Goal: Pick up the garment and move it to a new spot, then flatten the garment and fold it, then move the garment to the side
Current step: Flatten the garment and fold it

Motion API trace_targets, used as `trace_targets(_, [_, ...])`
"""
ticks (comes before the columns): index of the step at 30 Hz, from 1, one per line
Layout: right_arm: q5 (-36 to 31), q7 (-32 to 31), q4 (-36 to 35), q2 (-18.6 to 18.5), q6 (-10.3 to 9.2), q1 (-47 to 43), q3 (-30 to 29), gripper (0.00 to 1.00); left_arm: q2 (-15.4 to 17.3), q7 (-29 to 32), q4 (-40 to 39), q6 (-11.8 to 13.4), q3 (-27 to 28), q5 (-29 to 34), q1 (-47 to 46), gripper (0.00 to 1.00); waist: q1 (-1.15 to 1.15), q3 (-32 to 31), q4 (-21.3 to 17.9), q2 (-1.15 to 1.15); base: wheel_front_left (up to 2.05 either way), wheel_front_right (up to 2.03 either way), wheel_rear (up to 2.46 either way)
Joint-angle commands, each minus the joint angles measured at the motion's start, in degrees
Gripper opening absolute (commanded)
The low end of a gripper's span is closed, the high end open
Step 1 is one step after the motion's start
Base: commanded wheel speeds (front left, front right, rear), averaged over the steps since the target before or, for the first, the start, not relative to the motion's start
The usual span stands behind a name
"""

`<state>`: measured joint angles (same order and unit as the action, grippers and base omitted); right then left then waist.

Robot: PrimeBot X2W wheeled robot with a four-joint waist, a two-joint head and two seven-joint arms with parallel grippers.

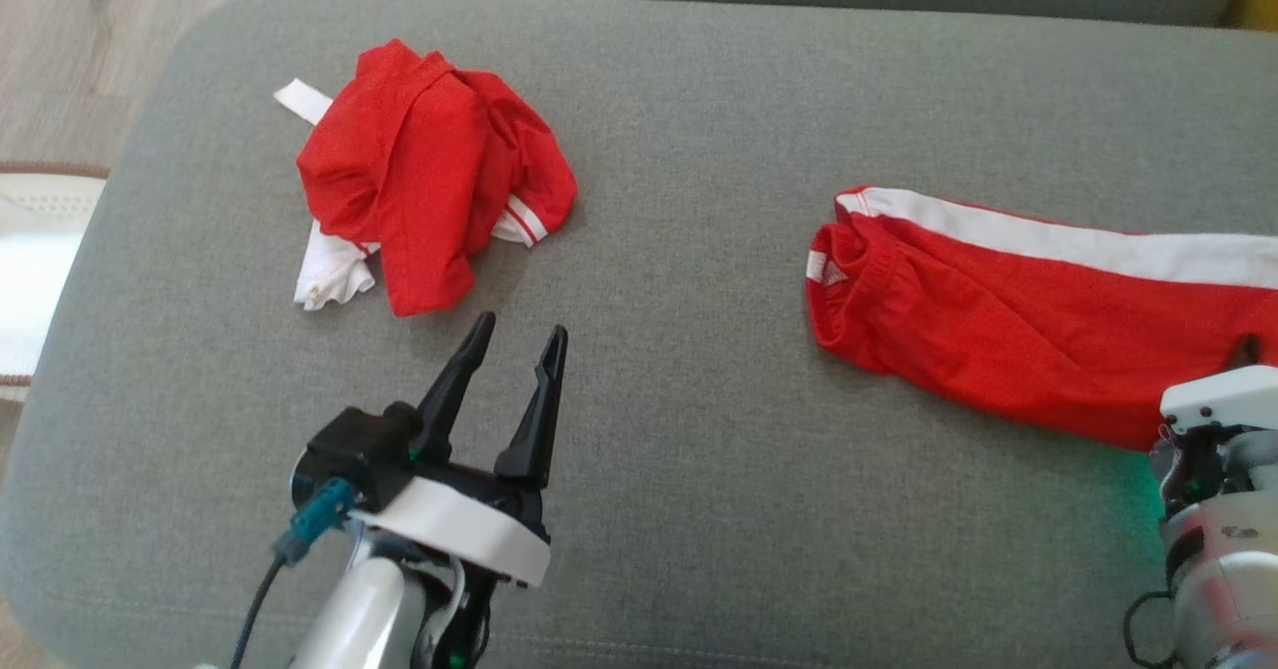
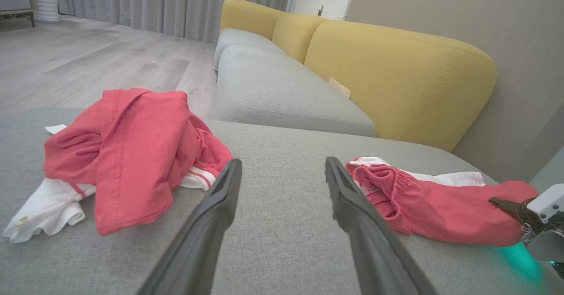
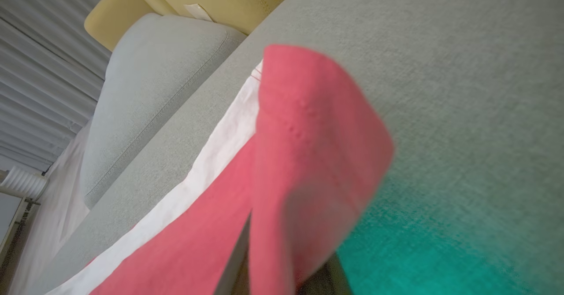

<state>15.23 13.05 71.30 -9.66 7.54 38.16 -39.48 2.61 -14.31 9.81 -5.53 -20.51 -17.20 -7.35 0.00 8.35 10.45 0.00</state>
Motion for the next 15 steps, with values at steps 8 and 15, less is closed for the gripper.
trace_targets(8, [-5.7, 1.7, -2.4, 2.8, -0.05, 2.7, -0.2, 0.00, 0.3, -0.7, -1.1, 0.1, 0.9, 0.5, 0.0, 1.00, 0.00, -2.3, 0.7, 0.00, 0.00, 0.00, 0.00])
trace_targets(15, [-5.1, 1.8, -5.0, 6.3, -0.05, 3.4, 7.2, 0.00, 0.3, -0.7, -0.6, 0.1, 1.9, 0.4, 0.9, 1.00, 0.00, -4.7, 2.6, 0.00, 0.00, 0.00, 0.00])
